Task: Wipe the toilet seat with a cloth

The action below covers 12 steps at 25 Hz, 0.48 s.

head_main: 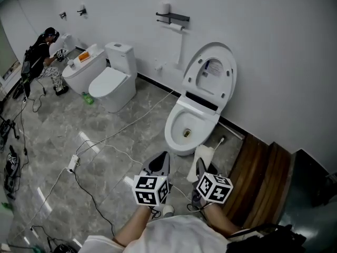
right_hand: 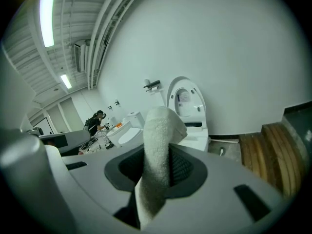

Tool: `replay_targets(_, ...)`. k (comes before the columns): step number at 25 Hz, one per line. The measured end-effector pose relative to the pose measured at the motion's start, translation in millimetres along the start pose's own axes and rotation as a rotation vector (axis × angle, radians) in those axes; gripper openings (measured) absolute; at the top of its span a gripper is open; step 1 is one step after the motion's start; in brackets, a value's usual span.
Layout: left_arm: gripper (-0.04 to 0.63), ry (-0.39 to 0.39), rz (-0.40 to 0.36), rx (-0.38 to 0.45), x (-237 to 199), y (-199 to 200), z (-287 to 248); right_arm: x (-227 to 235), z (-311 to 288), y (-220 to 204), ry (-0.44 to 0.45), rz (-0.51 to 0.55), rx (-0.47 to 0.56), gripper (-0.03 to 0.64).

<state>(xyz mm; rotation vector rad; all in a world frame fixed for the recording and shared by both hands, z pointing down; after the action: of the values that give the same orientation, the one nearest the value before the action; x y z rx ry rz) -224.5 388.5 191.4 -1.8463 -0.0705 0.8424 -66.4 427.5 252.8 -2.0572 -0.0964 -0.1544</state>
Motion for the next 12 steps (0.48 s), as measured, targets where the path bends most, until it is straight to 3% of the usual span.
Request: replay_targets(12, 0.009, -0.009, -0.014, -0.020, -18, 13, -41, 14, -39, 17, -0.033, -0.017, -0.008, 0.100)
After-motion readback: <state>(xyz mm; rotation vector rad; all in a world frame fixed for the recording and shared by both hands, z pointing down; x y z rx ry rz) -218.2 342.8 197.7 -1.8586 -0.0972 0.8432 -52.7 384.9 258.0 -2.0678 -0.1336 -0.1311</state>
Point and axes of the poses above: the fingertips, and each gripper's own axes: z backward along the fingers, x to its right, y out of its top, the point moved 1 cm from there along z, backward along the fingers, and after that the axes turned 13 degrees about z, right-handed, at the moved point
